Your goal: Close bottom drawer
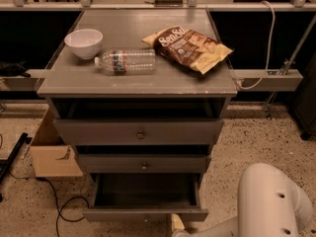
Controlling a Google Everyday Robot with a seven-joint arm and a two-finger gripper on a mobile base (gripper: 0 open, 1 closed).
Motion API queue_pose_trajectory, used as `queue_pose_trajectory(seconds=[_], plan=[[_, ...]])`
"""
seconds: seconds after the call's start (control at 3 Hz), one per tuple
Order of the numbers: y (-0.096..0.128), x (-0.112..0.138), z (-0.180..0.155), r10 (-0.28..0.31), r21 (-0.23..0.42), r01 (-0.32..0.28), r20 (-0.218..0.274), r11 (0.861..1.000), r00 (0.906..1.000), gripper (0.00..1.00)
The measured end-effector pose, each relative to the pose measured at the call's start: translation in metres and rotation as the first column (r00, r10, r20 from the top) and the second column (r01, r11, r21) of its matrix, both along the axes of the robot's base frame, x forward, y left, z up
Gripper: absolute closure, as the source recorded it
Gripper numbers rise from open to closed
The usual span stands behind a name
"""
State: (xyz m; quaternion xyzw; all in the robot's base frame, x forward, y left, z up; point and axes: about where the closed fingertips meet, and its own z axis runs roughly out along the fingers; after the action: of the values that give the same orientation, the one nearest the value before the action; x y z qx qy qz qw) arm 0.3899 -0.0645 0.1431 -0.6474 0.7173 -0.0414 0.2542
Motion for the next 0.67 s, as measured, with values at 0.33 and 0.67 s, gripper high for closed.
queue_pose_trajectory(seconds=[0.33, 0.67], plan=[[0.0005, 0.0004, 0.0000, 0.000, 0.000, 0.000, 0.001, 1.000, 1.0000, 0.00], [0.0005, 0.0004, 0.0000, 0.000, 0.000, 0.000, 0.001, 1.000, 1.0000, 0.19]])
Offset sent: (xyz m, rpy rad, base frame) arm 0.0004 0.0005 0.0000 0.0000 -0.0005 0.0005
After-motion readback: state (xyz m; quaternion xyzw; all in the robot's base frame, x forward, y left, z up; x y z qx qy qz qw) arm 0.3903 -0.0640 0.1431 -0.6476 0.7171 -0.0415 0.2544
